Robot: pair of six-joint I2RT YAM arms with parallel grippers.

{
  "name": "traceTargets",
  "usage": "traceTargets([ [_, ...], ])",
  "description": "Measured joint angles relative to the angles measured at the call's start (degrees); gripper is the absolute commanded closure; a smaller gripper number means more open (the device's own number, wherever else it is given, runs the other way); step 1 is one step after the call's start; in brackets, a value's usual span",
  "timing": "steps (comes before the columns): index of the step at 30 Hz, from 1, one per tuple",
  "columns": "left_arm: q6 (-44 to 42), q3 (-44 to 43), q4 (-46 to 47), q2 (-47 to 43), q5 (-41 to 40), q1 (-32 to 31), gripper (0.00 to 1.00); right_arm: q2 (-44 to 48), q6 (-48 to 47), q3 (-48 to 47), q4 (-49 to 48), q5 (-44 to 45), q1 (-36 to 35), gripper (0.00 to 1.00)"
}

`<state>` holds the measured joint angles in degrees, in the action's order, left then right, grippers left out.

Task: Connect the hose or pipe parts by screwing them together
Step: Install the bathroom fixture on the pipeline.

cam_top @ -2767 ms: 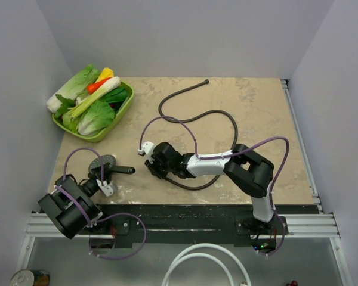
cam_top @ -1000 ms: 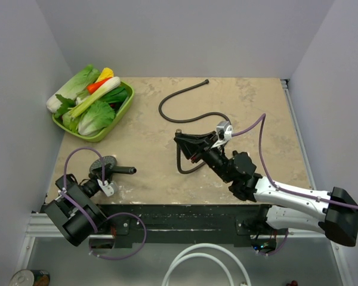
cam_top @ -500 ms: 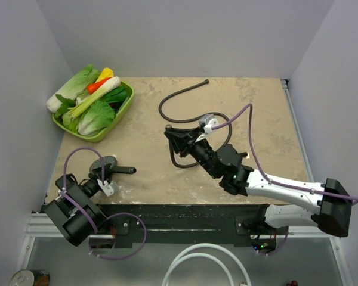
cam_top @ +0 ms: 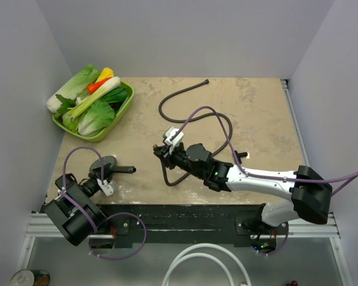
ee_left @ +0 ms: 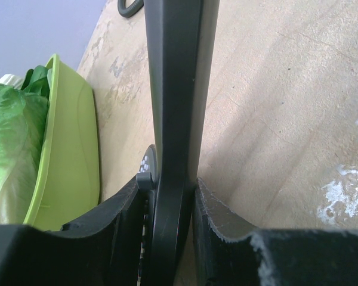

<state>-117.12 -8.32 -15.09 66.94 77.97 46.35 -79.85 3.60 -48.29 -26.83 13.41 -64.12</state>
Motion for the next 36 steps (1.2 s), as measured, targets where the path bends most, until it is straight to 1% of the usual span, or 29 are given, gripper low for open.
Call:
traceTargets([
  [6, 0.11, -0.94, -0.26, 0.76, -0.26, -0.35, 1.0, -0.59, -1.46, -0.13, 7.06, -10.43, 0.0, 0.77],
  [11, 0.33, -1.22, -0.17, 0.52, -0.83, -1.27, 1.0, -5.29, -1.92, -0.57, 13.0, -19.5, 0.0, 0.77],
  [16, 1.09, -0.81, -0.11, -2.14, -2.93, -3.56, 1.0, -8.74, -2.19, -0.79, 17.53, -25.24, -0.07, 0.78],
  [21, 0.98, 3.32, 4.83, -5.88, -4.85, -7.58, 1.0, -10.16, -2.21, -2.75, 19.56, -28.17, -0.07, 0.78],
  [24, 1.07, 4.85, 8.46, -6.64, -5.97, -9.92, 1.0, -10.97, -2.19, -4.31, 19.93, -29.9, -0.07, 0.78],
  [29, 2.05, 5.38, 15.37, -5.14, -9.18, -12.02, 1.0, -14.64, -2.1, -5.27, 20.22, -32.89, -0.04, 0.78],
  [36, 2.54, 5.42, 24.46, -2.32, -11.39, -12.44, 1.0, -20.72, -1.53, -5.92, 23.04, -34.36, 0.39, 0.78],
])
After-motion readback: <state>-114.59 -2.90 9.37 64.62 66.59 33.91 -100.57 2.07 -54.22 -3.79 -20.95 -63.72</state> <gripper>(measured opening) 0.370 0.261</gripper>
